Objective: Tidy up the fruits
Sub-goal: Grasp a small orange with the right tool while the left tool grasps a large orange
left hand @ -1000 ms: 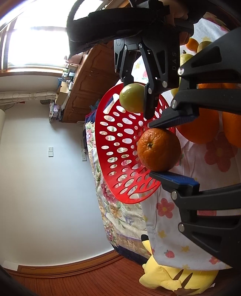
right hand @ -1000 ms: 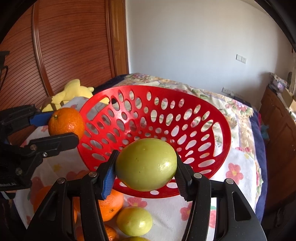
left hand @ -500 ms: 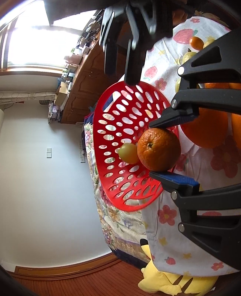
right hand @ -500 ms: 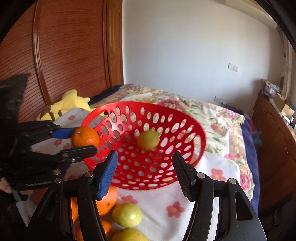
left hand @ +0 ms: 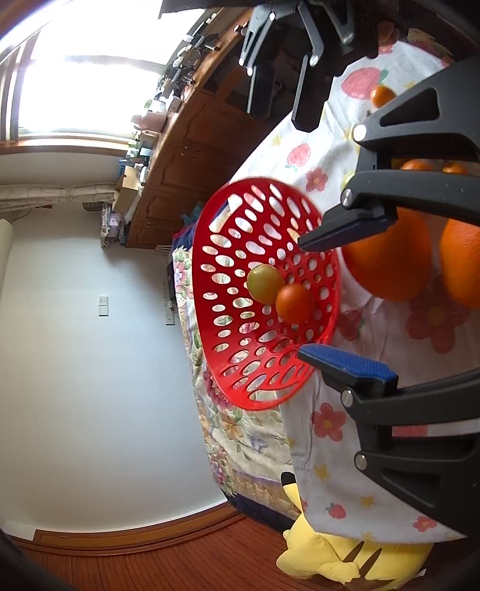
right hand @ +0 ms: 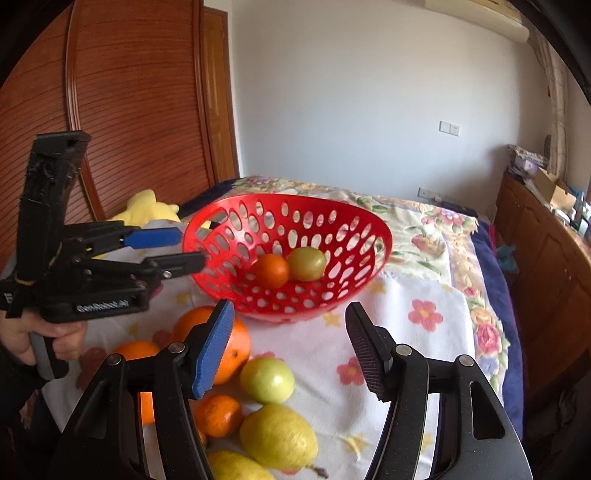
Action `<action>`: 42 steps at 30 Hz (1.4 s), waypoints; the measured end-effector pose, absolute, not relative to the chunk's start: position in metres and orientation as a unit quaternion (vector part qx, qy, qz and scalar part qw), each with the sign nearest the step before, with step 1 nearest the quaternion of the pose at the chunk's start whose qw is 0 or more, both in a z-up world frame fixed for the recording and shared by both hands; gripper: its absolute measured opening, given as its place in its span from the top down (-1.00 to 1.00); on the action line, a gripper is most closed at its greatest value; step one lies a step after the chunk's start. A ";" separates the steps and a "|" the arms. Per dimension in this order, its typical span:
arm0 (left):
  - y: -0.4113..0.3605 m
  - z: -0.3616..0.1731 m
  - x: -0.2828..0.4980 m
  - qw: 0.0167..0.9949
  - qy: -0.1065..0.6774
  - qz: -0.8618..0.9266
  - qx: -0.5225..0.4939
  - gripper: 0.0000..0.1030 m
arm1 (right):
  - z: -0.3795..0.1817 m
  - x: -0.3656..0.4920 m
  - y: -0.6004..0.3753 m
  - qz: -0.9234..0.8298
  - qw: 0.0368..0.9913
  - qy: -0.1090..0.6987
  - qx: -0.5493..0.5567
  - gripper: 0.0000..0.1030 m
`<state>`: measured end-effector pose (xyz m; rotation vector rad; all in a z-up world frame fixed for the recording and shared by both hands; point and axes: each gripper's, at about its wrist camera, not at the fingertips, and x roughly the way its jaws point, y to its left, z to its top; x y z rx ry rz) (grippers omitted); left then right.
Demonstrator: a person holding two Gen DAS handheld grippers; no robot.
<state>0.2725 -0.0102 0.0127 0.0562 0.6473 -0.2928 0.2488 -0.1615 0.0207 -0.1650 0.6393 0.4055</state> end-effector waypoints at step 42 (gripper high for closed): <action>-0.011 -0.032 0.141 0.918 0.368 -0.150 0.008 -0.27 | -0.046 0.138 -0.234 0.116 0.929 0.352 -0.014 -0.10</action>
